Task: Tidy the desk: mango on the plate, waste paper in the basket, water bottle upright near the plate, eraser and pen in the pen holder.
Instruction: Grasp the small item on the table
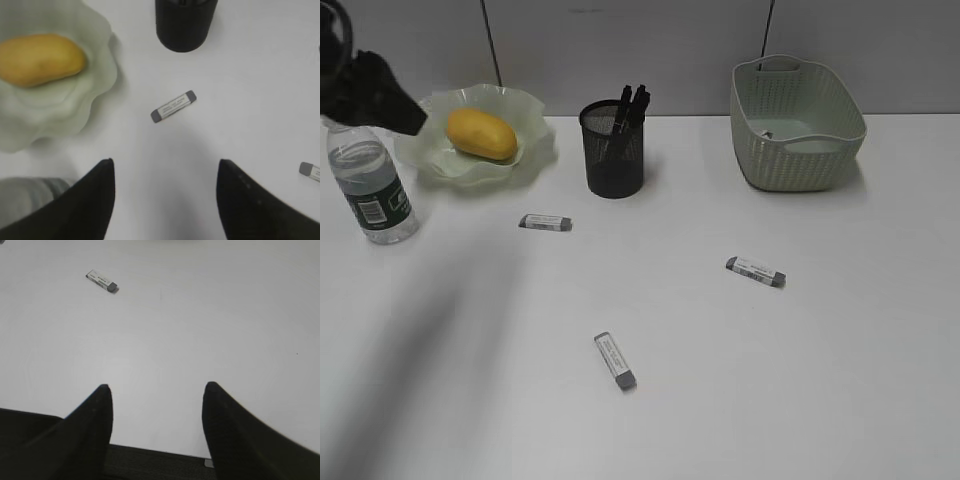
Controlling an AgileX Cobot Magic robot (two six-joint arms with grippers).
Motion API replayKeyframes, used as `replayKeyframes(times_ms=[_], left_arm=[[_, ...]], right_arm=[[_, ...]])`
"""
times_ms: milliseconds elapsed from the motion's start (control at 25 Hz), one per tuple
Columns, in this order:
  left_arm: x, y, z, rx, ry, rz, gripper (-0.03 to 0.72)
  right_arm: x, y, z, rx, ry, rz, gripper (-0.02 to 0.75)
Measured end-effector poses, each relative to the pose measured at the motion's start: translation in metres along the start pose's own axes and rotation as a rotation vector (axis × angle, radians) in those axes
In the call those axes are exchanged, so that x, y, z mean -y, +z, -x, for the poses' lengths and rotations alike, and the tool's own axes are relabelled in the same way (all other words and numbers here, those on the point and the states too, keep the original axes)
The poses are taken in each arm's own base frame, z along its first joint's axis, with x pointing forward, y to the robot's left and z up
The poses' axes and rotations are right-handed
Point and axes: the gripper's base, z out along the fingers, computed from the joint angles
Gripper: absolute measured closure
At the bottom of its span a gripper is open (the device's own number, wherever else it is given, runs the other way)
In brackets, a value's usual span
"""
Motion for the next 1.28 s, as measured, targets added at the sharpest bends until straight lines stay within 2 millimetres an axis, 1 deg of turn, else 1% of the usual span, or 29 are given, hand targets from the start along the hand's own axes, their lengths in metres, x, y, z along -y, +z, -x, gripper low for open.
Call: replayKeyframes(times_ms=[80, 200, 240, 320, 360, 520, 680, 920, 1080, 1280], left_arm=[[0.002, 0.017, 0.014, -0.011, 0.052, -0.023, 0.201], [0.003, 0.049, 0.029, -0.071, 0.152, -0.058, 0.201], [0.003, 0.056, 0.035, -0.082, 0.197, -0.065, 0.203], [0.001, 0.076, 0.041, -0.116, 0.262, -0.091, 0.205], [-0.001, 0.083, 0.044, -0.125, 0.291, -0.101, 0.206], [-0.009, 0.118, 0.050, -0.153, 0.400, -0.130, 0.206], [-0.010, 0.149, 0.046, -0.185, 0.489, -0.167, 0.206], [-0.004, 0.187, 0.029, -0.250, 0.563, -0.220, 0.204], [0.004, 0.203, 0.025, -0.253, 0.608, -0.233, 0.203], [0.003, 0.221, 0.017, -0.260, 0.613, -0.228, 0.204]], right_arm=[[0.000, 0.000, 0.000, 0.000, 0.000, 0.000, 0.279], [0.000, 0.000, 0.000, -0.001, 0.001, 0.000, 0.279], [0.000, 0.000, 0.000, -0.001, 0.001, 0.000, 0.279], [0.000, 0.000, 0.000, -0.001, 0.001, 0.000, 0.279], [0.000, 0.000, 0.000, -0.001, 0.001, 0.000, 0.279], [0.000, 0.000, 0.000, -0.001, 0.001, 0.000, 0.279], [0.000, 0.000, 0.000, -0.001, 0.001, 0.000, 0.279], [0.000, 0.000, 0.000, -0.001, 0.001, 0.000, 0.279], [0.000, 0.000, 0.000, -0.001, 0.003, 0.000, 0.279], [0.000, 0.000, 0.000, -0.001, 0.003, 0.000, 0.279]])
